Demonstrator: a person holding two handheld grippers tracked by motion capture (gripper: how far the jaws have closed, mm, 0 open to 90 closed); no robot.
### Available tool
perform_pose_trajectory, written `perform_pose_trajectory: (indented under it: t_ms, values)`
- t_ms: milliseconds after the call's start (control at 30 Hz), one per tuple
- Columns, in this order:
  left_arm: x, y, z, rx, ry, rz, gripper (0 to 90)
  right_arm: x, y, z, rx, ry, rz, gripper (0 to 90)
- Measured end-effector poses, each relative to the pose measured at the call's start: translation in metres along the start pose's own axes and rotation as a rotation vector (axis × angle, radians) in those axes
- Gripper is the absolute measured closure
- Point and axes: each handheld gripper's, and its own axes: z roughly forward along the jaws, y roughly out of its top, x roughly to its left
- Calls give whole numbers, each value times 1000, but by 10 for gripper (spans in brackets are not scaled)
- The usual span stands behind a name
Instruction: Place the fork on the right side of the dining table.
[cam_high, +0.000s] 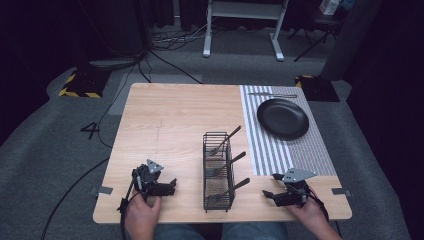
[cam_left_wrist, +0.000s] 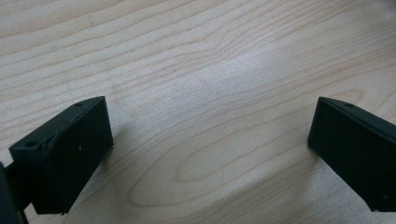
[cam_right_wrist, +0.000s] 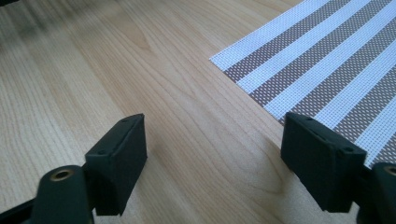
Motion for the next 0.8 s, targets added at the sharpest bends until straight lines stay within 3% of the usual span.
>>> perform_pose_trajectory:
  t_ms: [300, 467, 800]
  values:
    - [0, 0, 0, 0, 0, 0, 1, 0, -1, -2, -7, 3, 4, 300]
    - [0, 0, 0, 0, 0, 0, 1, 2, 1, -5, 17, 2, 5, 367]
    - [0, 0, 0, 0, 0, 0, 0, 9, 12, -16, 24, 41, 1, 403]
